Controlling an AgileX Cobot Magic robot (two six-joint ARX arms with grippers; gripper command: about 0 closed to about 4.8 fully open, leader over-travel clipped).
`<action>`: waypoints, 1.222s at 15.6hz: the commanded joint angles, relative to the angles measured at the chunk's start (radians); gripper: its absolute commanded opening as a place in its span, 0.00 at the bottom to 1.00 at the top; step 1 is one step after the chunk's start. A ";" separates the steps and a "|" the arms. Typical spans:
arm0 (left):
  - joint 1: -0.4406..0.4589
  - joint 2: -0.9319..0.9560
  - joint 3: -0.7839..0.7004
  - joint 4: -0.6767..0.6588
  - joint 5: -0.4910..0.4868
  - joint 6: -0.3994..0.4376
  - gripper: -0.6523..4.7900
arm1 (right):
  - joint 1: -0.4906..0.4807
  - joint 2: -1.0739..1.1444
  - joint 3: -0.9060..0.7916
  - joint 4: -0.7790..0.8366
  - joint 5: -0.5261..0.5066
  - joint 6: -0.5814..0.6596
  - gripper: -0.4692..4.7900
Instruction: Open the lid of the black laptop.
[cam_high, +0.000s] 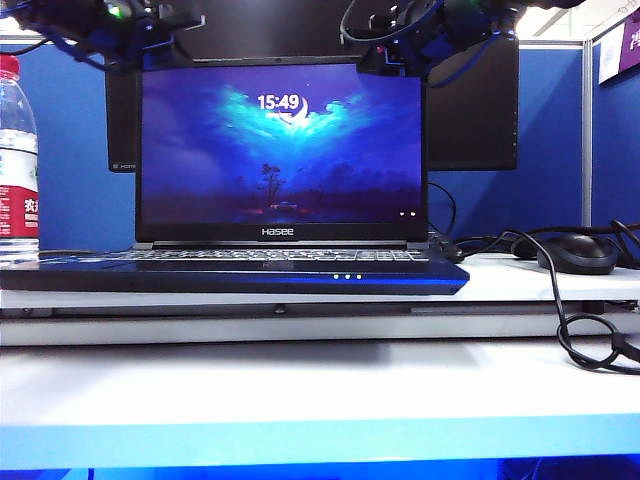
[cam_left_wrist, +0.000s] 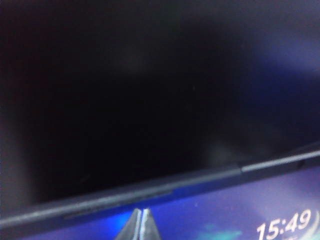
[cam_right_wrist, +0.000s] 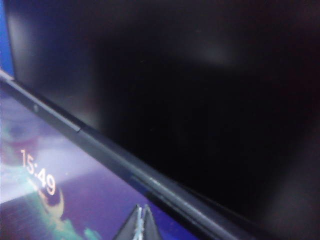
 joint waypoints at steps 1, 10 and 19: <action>-0.001 0.020 0.039 -0.005 0.009 0.007 0.16 | -0.015 0.008 0.018 0.018 0.031 -0.002 0.08; -0.003 -0.122 0.048 -0.291 0.056 -0.006 0.16 | 0.026 -0.054 0.011 -0.120 -0.040 0.098 0.08; -0.004 -0.649 0.028 -0.791 0.078 -0.017 0.16 | 0.301 -0.631 -0.262 -0.375 0.194 0.127 0.08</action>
